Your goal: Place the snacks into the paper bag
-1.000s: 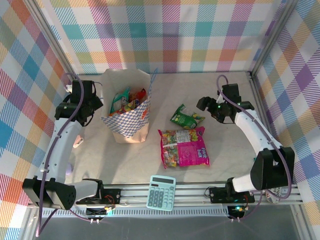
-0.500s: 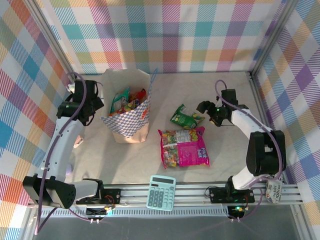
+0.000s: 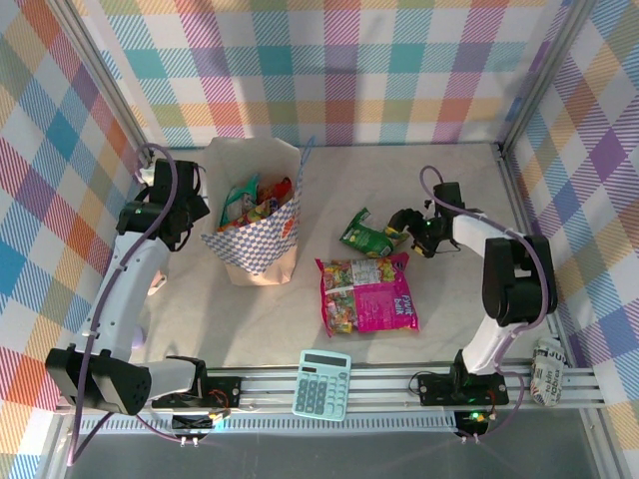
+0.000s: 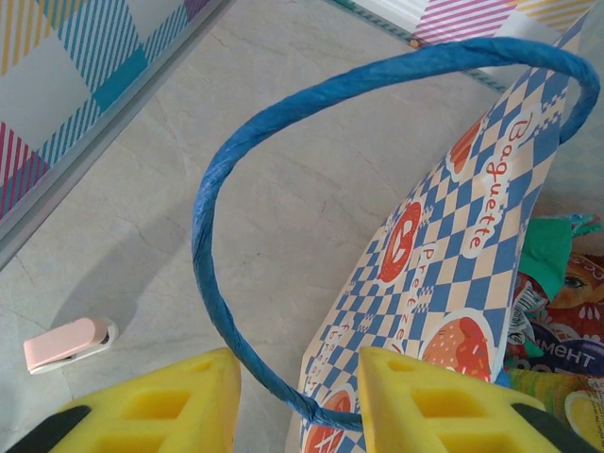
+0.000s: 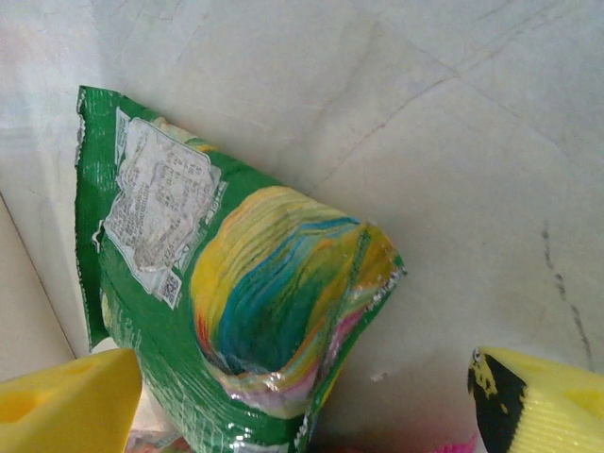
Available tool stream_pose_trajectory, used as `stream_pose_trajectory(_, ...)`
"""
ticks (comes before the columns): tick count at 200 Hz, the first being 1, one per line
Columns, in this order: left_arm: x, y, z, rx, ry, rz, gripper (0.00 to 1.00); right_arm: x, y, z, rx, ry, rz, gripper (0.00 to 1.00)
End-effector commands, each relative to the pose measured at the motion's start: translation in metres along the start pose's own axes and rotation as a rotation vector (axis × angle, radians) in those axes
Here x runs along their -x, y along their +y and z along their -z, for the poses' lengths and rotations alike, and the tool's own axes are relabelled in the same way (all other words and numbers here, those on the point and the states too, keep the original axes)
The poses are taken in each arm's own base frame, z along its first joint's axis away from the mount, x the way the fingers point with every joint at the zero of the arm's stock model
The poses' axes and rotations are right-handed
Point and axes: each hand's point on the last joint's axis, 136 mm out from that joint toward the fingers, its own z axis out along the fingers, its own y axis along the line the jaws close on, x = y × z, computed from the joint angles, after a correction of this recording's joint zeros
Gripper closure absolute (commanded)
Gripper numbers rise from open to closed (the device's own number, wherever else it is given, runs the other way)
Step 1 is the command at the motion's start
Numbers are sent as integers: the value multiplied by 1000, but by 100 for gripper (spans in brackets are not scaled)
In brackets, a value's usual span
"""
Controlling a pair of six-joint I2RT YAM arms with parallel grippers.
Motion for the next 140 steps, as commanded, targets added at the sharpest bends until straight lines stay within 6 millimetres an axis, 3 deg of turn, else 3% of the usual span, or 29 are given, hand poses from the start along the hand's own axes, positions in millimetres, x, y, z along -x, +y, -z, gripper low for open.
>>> stream_pose_trajectory(1,1,3,6,24,2,-30,63,12,15,-4,63,-8,8,14)
stream_pose_trajectory(66,2,4,7,33,-1,-37,63,3,19,-28,75,64,9,22)
stream_pose_trajectory(120,3,5,7,39,-5,-39,63,-8,29,-40,82,103,24,38)
stream_pose_trajectory(140,0,5,6,40,0,-43,63,-14,28,-49,72,130,3,50)
